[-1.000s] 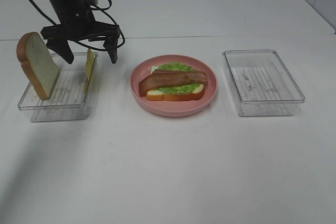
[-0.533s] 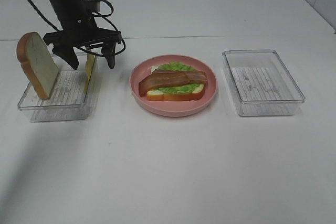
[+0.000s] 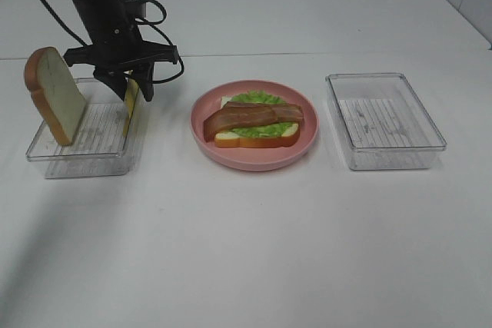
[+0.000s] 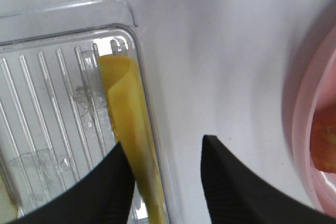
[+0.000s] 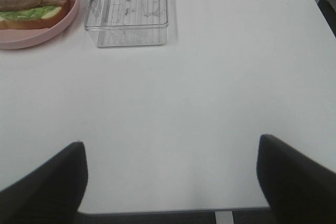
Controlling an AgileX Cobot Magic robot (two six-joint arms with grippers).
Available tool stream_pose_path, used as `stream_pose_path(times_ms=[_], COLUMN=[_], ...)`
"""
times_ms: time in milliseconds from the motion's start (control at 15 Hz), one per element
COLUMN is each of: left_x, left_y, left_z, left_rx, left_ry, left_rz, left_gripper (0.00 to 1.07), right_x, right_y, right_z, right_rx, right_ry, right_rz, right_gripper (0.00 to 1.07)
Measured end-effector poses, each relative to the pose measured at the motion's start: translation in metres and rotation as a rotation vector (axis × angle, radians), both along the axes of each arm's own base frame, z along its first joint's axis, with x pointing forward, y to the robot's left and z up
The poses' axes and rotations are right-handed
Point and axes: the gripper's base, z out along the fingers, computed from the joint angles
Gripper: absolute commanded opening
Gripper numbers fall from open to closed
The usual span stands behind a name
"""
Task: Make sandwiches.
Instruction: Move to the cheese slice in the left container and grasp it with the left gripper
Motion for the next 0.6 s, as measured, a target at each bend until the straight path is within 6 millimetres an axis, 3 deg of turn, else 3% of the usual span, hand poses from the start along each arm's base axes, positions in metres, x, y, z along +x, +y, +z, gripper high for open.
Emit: stream_pose_path(times_ms=[200,333,533,600], left_x=[0.0,0.0,0.0,0.0], left_y=[0.0,0.0,0.0002,0.0011], left_z=[0.0,0.0,0.0,-0.0001], left_rx=[-0.003,-0.004,-0.002,0.003], left_ry=[0.002,0.002,0.002,0.004], left_rz=[0.02,0.025,0.024,0.024], left_gripper=[0.37,0.19,0.01,0.0], right_x=[0.0,0.0,0.0,0.0], right_y=[0.0,0.0,0.0,0.0], right_z=[0.0,0.0,0.0,0.0], right_rx=[0.0,0.0,0.0,0.0], right_ry=[0.0,0.0,0.0,0.0], right_rz=[0.0,0.0,0.0,0.0], right_gripper=[0.85,0.85,0.85,0.85])
